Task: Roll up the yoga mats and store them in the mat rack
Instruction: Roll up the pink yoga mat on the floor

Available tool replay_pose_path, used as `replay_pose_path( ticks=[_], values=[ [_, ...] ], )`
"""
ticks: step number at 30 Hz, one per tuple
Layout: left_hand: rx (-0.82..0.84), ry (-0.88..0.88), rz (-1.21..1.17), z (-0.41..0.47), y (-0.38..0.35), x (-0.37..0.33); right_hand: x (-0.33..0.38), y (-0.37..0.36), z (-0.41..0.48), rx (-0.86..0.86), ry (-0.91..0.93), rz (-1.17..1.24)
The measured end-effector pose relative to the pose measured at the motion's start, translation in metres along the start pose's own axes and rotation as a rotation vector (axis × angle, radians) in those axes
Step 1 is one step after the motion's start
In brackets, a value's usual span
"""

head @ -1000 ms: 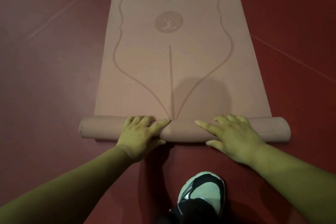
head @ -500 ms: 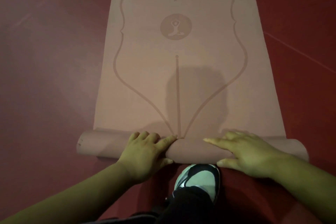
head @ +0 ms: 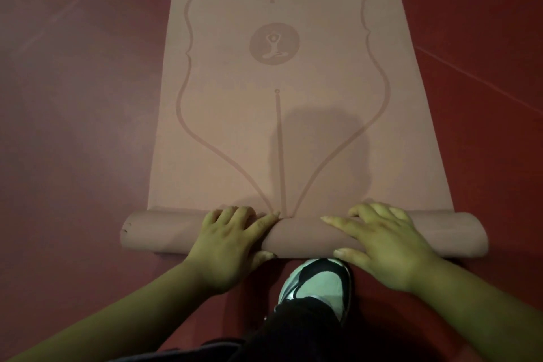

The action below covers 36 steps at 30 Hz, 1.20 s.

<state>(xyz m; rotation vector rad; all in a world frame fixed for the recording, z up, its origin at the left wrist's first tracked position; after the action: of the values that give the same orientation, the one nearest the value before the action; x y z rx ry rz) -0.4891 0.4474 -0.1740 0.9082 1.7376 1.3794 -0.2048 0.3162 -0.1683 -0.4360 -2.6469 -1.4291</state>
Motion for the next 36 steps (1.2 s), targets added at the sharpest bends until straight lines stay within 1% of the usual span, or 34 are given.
replay_pose_path(
  ticks=[3,5,7,9,11,13,15,18,21,23,27,28,30,33,36],
  values=[
    [-0.040,-0.003,0.033,-0.009,-0.001,-0.001,-0.003,0.008,0.006,0.052,0.019,0.042],
    [-0.034,-0.010,0.060,-0.013,-0.003,0.000,-0.005,0.014,0.011,0.101,0.026,0.084],
    [-0.023,-0.021,0.055,-0.009,-0.003,0.004,-0.007,0.015,0.012,0.101,0.026,0.085],
    [-0.001,-0.029,0.040,-0.002,-0.002,0.010,-0.003,0.013,0.007,0.054,0.016,0.005],
    [0.025,-0.030,0.018,0.004,0.001,0.016,0.003,0.007,0.000,-0.065,-0.020,-0.066],
    [0.051,-0.025,-0.010,0.007,0.002,0.020,0.010,-0.001,-0.007,-0.147,-0.049,-0.044],
    [0.072,-0.020,-0.020,0.009,0.001,0.022,0.013,-0.007,-0.008,-0.155,-0.066,-0.035],
    [0.077,-0.022,-0.039,0.011,0.003,0.023,0.010,-0.002,-0.003,-0.139,-0.072,-0.035],
    [0.025,-0.027,-0.021,0.011,0.006,0.021,0.004,0.005,0.003,-0.070,-0.074,-0.051],
    [-0.035,0.000,0.001,0.005,0.006,0.017,0.001,0.012,0.008,-0.033,-0.045,-0.071],
    [-0.067,0.063,0.064,-0.005,-0.002,0.013,-0.005,0.024,0.022,0.042,0.004,0.000],
    [-0.069,0.064,0.062,-0.003,-0.003,0.015,-0.007,0.024,0.023,0.031,0.005,0.002],
    [-0.058,0.060,0.039,0.003,-0.002,0.019,-0.005,0.018,0.017,-0.102,0.003,-0.048],
    [-0.027,0.063,0.004,0.008,0.000,0.024,0.007,0.000,0.001,-0.285,-0.041,-0.046],
    [0.010,0.078,-0.027,0.012,0.001,0.030,0.014,-0.011,-0.003,-0.354,-0.060,-0.055]
  ],
)
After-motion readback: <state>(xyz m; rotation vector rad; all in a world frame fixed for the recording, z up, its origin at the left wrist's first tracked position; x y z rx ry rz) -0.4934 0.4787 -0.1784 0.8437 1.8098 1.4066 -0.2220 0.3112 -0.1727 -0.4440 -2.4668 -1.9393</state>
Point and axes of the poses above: each hand's wrist, its own z-axis towards the middle knuckle, its own y-axis out of the back of the hand, x = y × z, the point moved 1 cm from there along z, towards the middle knuckle, and after that the axes turned 4 degrees about -y, right-handed, at the moved point
